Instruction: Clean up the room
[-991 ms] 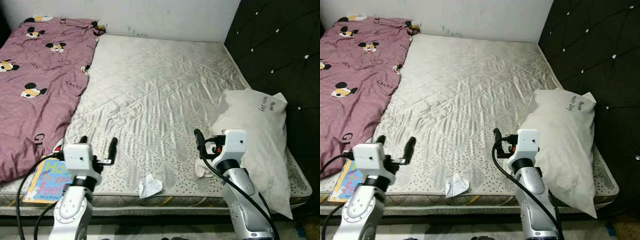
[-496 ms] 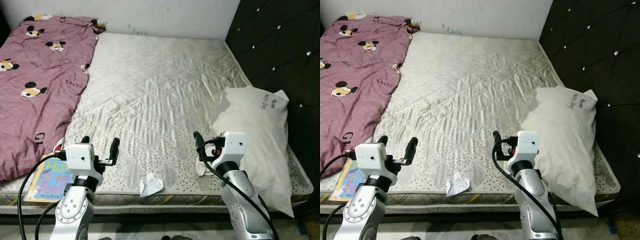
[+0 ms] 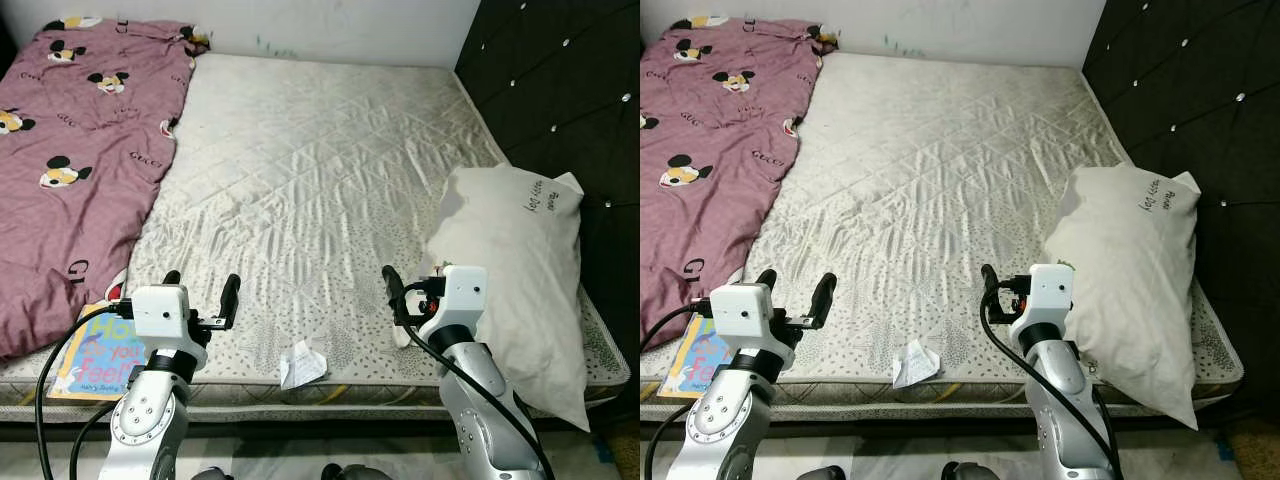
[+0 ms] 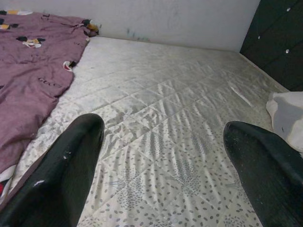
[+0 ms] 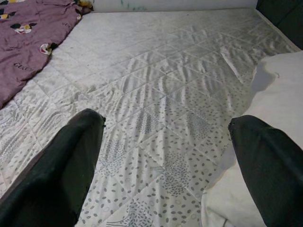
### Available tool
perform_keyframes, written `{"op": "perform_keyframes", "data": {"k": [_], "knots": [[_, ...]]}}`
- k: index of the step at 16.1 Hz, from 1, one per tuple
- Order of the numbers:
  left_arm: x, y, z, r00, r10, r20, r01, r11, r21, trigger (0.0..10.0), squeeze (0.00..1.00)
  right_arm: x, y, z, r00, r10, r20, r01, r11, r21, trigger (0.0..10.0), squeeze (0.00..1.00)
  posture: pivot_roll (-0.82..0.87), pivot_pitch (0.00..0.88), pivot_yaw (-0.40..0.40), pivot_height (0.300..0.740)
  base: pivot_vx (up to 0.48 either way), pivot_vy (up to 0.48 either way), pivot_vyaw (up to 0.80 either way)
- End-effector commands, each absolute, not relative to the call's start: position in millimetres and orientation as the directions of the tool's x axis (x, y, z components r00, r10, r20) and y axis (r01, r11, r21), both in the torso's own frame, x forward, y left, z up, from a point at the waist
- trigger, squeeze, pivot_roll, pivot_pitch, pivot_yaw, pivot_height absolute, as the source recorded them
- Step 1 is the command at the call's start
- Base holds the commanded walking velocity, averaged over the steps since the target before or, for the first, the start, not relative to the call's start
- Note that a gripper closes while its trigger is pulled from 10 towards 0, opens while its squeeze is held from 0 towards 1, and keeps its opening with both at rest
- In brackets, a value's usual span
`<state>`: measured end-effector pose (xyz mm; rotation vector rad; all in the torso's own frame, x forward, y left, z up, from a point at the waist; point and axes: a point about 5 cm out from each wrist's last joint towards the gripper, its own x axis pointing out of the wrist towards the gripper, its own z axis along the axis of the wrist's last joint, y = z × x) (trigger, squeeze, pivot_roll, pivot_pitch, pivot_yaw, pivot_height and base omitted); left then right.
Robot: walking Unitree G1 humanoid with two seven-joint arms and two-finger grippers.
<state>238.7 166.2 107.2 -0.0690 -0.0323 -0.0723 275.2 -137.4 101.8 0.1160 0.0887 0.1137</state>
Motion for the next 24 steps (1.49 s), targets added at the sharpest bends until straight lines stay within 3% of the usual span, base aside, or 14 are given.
{"op": "perform_keyframes", "data": {"k": [1,6,15,20,24], "knots": [[239.9,163.7,109.7,0.996,-0.084,0.039,0.087,0.994,-0.07,10.0,0.0,273.7,-137.6,105.7,0.99,0.125,-0.068,-0.117,0.986,0.118,10.0,0.0,-0.02,0.178,-0.073,0.74,0.0,0.0,0.0],[242.2,163.3,110.6,0.996,-0.083,0.04,0.085,0.994,-0.072,10.0,0.0,272.9,-135.8,105.3,0.989,0.134,-0.069,-0.125,0.985,0.122,10.0,0.0,-0.02,0.174,-0.069,0.736,0.0,0.0,0.0],[244.3,161.1,110.6,0.995,-0.092,0.041,0.095,0.993,-0.073,10.0,0.0,272.0,-133.8,104.1,0.987,0.147,-0.07,-0.137,0.982,0.127,10.0,0.0,-0.02,0.16,-0.064,0.641,0.0,0.0,0.0],[246.4,159.2,109.9,0.994,-0.097,0.042,0.1,0.992,-0.073,10.0,0.0,272.0,-131.0,102.4,0.983,0.167,-0.073,-0.157,0.978,0.135,10.0,0.0,-0.02,0.153,-0.065,0.566,0.0,0.0,0.0],[247.4,158.4,109.9,0.995,-0.087,0.039,0.09,0.993,-0.074,10.0,0.0,272.6,-130.2,101.5,0.981,0.18,-0.078,-0.168,0.976,0.139,10.0,0.0,-0.02,0.151,-0.068,0.557,0.0,0.0,0.0]]}}
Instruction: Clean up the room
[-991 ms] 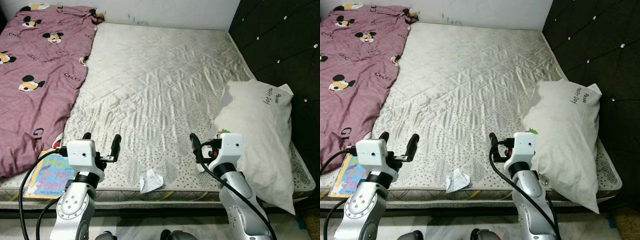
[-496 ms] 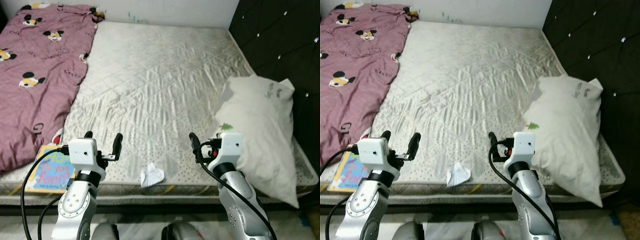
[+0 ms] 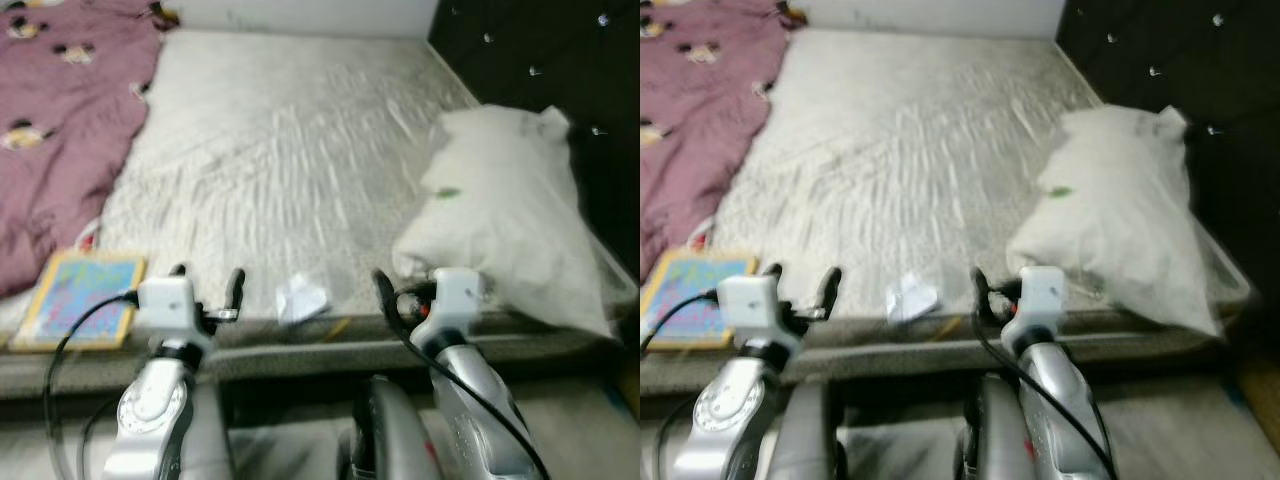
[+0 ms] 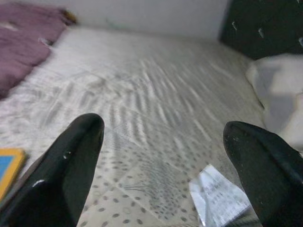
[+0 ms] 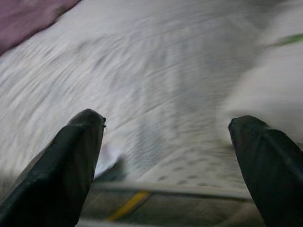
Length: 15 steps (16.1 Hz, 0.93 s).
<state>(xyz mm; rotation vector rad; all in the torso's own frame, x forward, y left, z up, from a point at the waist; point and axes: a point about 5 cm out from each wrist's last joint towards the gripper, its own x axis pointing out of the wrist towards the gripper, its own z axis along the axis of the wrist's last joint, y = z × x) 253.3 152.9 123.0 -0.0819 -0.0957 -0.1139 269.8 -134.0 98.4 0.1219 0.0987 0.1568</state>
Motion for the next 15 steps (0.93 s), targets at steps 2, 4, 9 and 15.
{"op": "perform_keyframes", "data": {"k": [2,4,9,15], "knots": [[248.9,159.1,109.7,0.997,-0.074,0.032,0.076,0.995,-0.068,10.0,0.0,273.7,-129.3,100.9,0.979,0.187,-0.083,-0.175,0.975,0.135,10.0,0.0,-0.03,0.166,-0.07,0.557,0.0,0.0,0.0],[249.5,159.2,109.7,0.997,-0.072,0.032,0.074,0.995,-0.069,10.0,0.0,272.8,-127.3,100.9,0.973,0.214,-0.083,-0.203,0.971,0.126,10.0,0.0,-0.03,0.165,-0.072,0.557,0.0,0.0,0.0],[252.5,158.5,110.6,0.997,-0.072,0.031,0.074,0.994,-0.075,10.0,0.0,273.6,-124.0,101.9,0.966,0.247,-0.078,-0.236,0.963,0.128,10.0,0.0,-0.03,0.193,-0.078,0.522,0.0,0.0,0.0],[254.4,154.4,113.1,0.993,-0.105,0.045,0.109,0.989,-0.103,10.0,0.0,272.7,-120.7,102.2,0.957,0.28,-0.08,-0.271,0.956,0.113,10.0,0.0,-0.04,0.192,-0.078,0.522,0.0,0.0,0.0]]}}
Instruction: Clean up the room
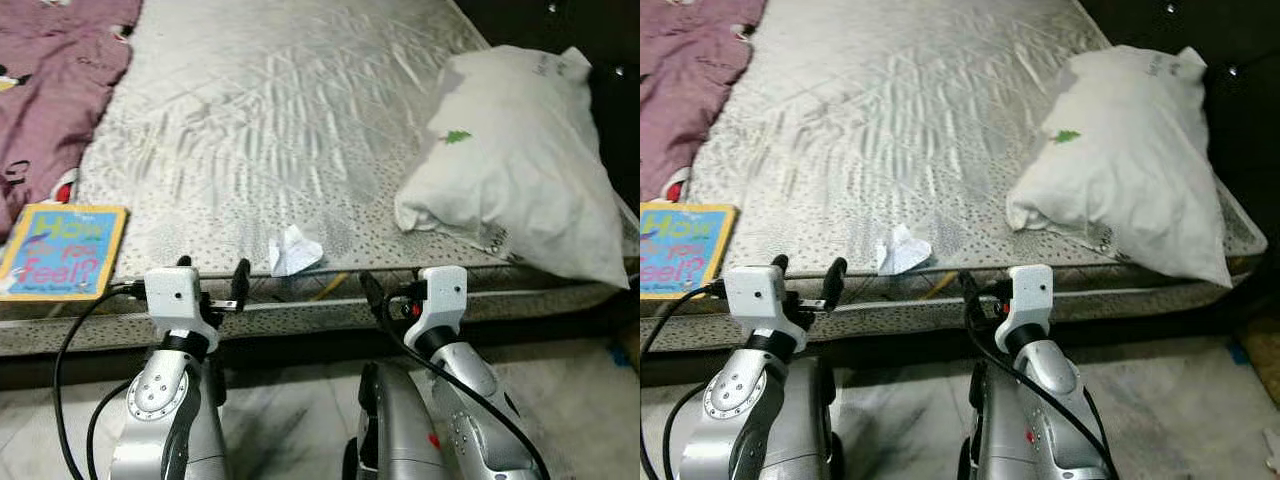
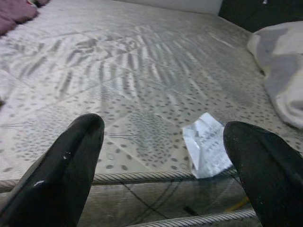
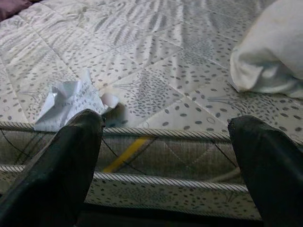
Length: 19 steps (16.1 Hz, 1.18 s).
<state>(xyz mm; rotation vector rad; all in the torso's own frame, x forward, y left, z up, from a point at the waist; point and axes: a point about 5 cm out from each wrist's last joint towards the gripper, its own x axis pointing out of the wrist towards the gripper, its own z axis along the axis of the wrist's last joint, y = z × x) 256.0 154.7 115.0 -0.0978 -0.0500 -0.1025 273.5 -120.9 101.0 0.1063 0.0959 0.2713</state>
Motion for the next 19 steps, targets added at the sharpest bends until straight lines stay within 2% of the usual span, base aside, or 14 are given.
{"op": "perform_keyframes", "data": {"k": [1,4,6,16,19], "knots": [[254.5,154.2,113.1,0.993,-0.108,0.046,0.112,0.988,-0.102,10.0,0.0,272.8,-120.6,102.2,0.957,0.281,-0.078,-0.271,0.956,0.116,10.0,0.0,-0.04,0.191,-0.079,0.522,0.0,0.0,0.47],[254.9,154.2,113.1,0.993,-0.109,0.045,0.113,0.988,-0.104,10.0,0.0,273.1,-120.4,102.1,0.956,0.283,-0.078,-0.273,0.955,0.118,10.0,0.0,-0.03,0.191,-0.079,0.522,0.0,0.0,0.69],[254.8,154.0,112.6,0.993,-0.111,0.047,0.115,0.988,-0.107,10.0,0.0,273.0,-121.2,100.5,0.957,0.277,-0.082,-0.265,0.955,0.132,10.0,0.0,-0.03,0.19,-0.079,0.522,0.0,0.0,0.0],[254.5,151.1,110.4,0.991,-0.13,0.043,0.134,0.984,-0.114,10.0,0.0,273.6,-124.3,100.2,0.96,0.267,-0.079,-0.257,0.959,0.124,10.0,0.0,-0.03,0.17,-0.076,0.522,0.372,0.0,0.0],[254.2,150.6,110.0,0.99,-0.134,0.044,0.139,0.984,-0.113,10.0,0.0,273.2,-123.9,99.8,0.959,0.273,-0.078,-0.263,0.958,0.119,10.0,0.0,-0.03,0.165,-0.076,0.522,0.321,0.0,0.71]]}}
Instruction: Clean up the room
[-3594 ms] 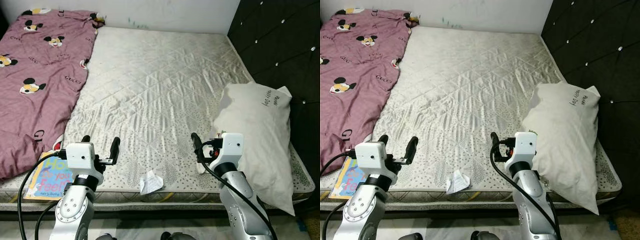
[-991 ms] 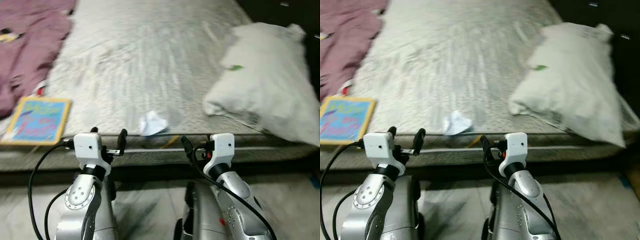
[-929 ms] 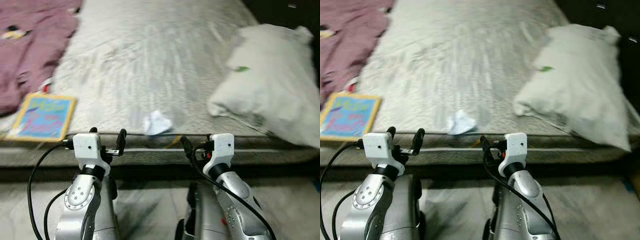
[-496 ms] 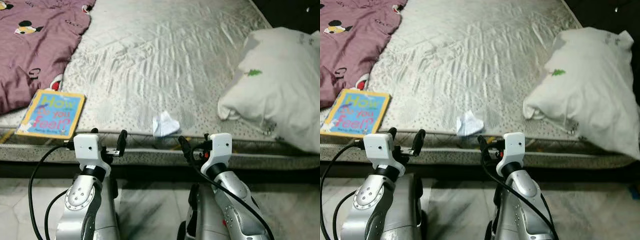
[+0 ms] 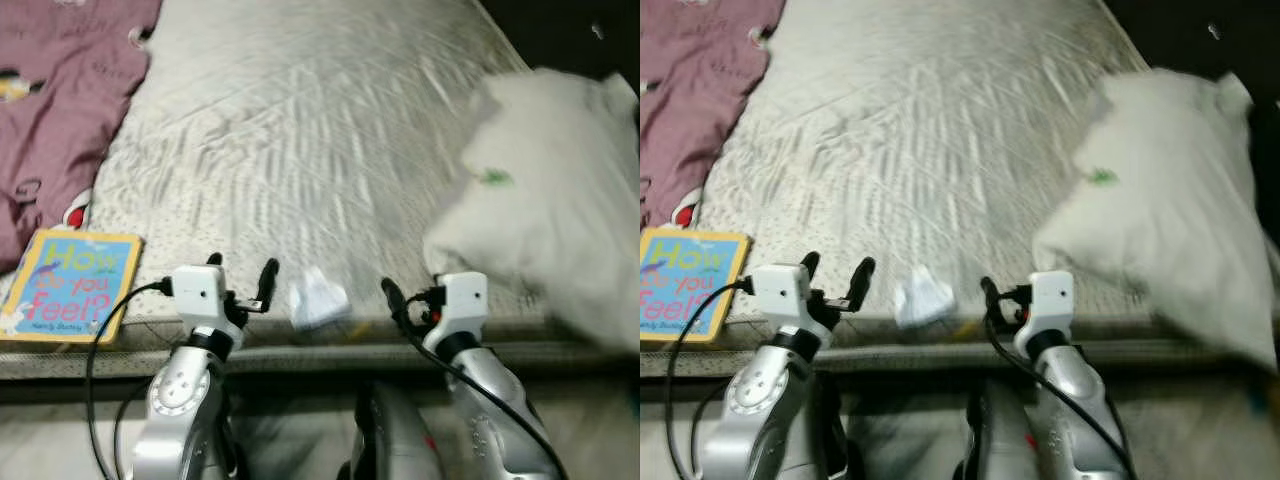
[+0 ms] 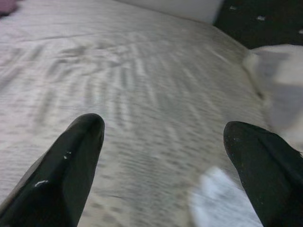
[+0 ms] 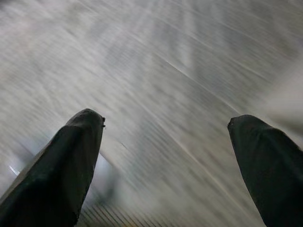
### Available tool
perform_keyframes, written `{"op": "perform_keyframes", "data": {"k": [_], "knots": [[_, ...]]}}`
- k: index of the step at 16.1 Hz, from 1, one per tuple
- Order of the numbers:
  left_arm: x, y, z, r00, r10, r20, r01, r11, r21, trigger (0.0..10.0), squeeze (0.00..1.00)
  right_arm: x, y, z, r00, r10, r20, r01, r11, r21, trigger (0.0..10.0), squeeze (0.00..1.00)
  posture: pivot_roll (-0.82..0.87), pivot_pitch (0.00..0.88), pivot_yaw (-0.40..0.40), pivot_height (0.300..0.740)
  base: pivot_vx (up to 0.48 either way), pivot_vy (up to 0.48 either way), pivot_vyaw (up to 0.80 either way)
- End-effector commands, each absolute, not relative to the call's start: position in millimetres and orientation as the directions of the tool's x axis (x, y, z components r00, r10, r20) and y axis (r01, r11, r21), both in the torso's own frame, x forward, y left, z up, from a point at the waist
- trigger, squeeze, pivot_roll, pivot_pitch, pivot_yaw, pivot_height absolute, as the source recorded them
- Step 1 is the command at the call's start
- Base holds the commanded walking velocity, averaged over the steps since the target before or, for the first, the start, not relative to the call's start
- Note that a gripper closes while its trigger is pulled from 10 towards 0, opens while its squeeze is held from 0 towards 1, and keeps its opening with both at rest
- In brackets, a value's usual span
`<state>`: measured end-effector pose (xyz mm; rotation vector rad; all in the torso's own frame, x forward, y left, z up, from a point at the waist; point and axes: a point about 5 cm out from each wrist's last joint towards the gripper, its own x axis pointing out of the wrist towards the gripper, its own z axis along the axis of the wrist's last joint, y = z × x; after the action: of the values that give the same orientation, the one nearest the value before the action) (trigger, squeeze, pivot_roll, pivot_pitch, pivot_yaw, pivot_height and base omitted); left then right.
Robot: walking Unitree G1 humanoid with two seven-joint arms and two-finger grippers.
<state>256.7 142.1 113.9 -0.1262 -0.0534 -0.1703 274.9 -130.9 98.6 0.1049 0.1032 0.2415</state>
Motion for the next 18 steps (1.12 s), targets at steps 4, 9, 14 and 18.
{"op": "perform_keyframes", "data": {"k": [4,9,14,18], "knots": [[254.0,151.0,109.3,0.991,-0.127,0.041,0.13,0.985,-0.112,10.0,0.0,272.8,-124.5,98.8,0.959,0.272,-0.079,-0.26,0.956,0.134,10.0,0.0,-0.03,0.163,-0.077,0.522,0.0,0.0,0.0],[255.3,150.1,109.5,0.991,-0.126,0.041,0.13,0.985,-0.115,10.0,0.0,273.4,-124.4,98.6,0.958,0.276,-0.081,-0.263,0.955,0.135,10.0,0.0,-0.03,0.168,-0.078,0.522,0.0,0.0,0.0],[256.1,150.0,109.6,0.991,-0.126,0.038,0.129,0.985,-0.115,10.0,0.0,273.5,-122.4,98.6,0.952,0.295,-0.082,-0.282,0.95,0.136,10.0,0.0,-0.04,0.176,-0.08,0.502,0.0,0.0,0.0],[256.3,150.8,110.4,0.992,-0.121,0.04,0.125,0.985,-0.116,10.0,0.0,274.9,-116.6,99.9,0.932,0.351,-0.094,-0.337,0.932,0.134,10.0,0.0,-0.03,0.184,-0.078,0.483,0.0,0.0,0.0]]}}
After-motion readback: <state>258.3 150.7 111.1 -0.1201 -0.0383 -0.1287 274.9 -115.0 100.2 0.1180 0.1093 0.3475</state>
